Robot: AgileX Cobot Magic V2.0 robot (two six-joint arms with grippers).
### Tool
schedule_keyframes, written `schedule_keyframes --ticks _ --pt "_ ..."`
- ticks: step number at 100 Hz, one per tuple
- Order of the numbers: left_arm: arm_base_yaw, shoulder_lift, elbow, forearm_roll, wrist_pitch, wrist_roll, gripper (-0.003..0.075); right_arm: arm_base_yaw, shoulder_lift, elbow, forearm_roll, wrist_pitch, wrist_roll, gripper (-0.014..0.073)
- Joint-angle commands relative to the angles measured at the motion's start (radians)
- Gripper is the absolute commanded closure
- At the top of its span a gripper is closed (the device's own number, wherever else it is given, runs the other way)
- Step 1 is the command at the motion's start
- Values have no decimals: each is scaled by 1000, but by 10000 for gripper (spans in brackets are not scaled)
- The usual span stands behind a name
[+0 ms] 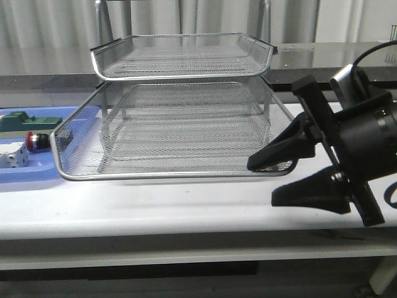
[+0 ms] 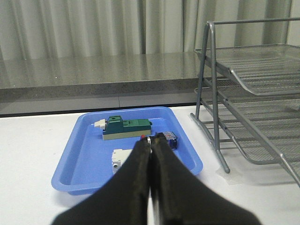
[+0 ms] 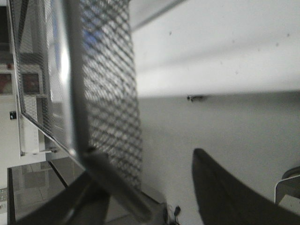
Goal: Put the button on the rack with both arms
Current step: 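Grip the middle tray edge with the right gripper and pull it toward the robot, then release the tray and withdraw the right gripper upward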
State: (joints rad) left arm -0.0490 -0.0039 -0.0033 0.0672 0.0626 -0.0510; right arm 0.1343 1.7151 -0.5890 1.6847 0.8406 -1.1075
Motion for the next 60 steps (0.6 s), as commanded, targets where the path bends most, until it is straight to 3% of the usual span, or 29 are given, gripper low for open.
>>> schedule_keyframes --ticks 1,30,60 --pt "2 -32 56 -8 -81 -12 741 8 -54 -7 -22 82 -18 61" --pt "2 -32 56 -8 -81 -12 741 5 -144 -7 -74 73 29 60" --pt "2 -32 56 -8 -81 -12 741 5 -287 -7 -347 -23 243 65"
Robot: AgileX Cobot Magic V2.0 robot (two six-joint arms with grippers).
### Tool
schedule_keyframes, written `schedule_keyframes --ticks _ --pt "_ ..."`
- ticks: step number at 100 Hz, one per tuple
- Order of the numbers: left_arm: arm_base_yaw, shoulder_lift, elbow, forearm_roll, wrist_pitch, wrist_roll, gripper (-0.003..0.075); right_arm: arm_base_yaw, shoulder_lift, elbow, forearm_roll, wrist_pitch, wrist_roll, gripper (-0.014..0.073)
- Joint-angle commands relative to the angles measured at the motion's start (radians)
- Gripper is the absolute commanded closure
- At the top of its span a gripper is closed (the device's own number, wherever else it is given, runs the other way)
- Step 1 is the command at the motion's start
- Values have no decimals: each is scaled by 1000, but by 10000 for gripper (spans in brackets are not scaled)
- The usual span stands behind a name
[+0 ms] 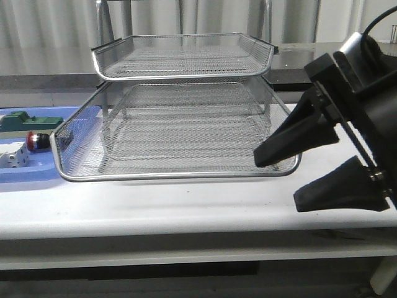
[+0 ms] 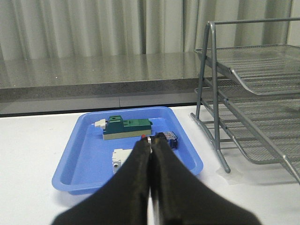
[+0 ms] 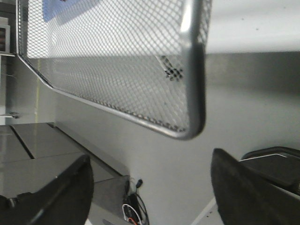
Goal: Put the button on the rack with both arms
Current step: 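Release the tray and withdraw the right gripper upward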
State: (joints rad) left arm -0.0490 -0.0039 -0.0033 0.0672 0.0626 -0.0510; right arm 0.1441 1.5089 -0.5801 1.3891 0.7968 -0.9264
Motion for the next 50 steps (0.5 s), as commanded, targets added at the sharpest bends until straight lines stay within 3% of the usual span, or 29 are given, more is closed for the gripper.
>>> schedule_keyframes --ticks 1,50 --pt "2 -32 56 -8 -81 -12 741 -5 -85 -16 -65 19 74 65" --pt "2 -32 56 -8 -81 -12 741 -5 -439 -152 -770 -47 589 65"
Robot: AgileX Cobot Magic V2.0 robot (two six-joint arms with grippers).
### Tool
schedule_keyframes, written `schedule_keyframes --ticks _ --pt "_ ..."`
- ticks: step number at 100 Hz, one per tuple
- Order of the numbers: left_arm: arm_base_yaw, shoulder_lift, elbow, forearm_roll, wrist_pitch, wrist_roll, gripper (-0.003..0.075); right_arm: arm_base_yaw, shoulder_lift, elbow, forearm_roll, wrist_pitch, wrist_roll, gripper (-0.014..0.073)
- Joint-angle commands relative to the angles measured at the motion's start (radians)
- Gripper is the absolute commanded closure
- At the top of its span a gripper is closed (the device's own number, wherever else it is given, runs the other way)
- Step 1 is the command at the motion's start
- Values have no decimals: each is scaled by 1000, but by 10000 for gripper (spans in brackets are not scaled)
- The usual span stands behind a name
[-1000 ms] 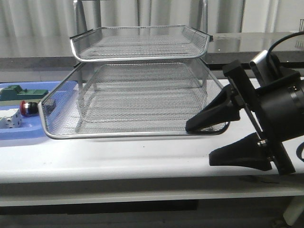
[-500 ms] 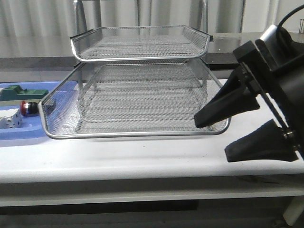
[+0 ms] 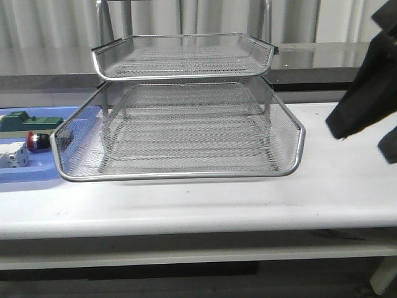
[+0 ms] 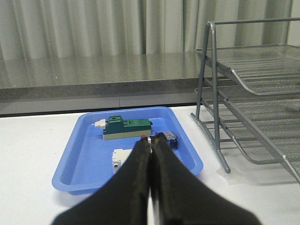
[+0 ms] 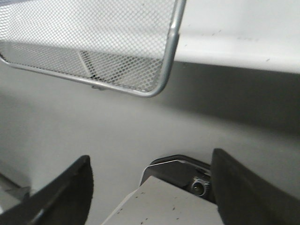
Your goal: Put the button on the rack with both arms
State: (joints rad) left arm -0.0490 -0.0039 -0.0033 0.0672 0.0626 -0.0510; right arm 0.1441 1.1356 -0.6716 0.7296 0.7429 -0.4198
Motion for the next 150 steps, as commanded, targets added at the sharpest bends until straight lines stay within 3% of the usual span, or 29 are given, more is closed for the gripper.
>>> schedule_keyframes --ticks 1,46,60,78,90,116,126,150 --pt "2 -32 56 -8 -81 -12 741 -5 -74 -66 -121 9 96 65" --pt "2 -32 56 -8 -81 -12 741 -5 -338 -137 -710 133 485 65" --pt "2 -32 56 -8 -81 -12 741 -5 -410 -137 -800 188 549 65" --pt "2 -32 56 -8 -81 -12 741 -5 -467 -137 -802 191 552 76" --pt "2 -32 56 -8 -81 -12 741 -5 -475 -137 -802 199 552 169" --pt "2 -32 56 -8 -81 -12 741 -5 -475 -137 -802 221 552 551" --pt "2 -32 56 -8 -81 -12 741 -5 -475 -137 -802 221 552 659" --pt "2 -32 56 -8 -81 -12 741 -5 -475 -137 -802 228 552 662"
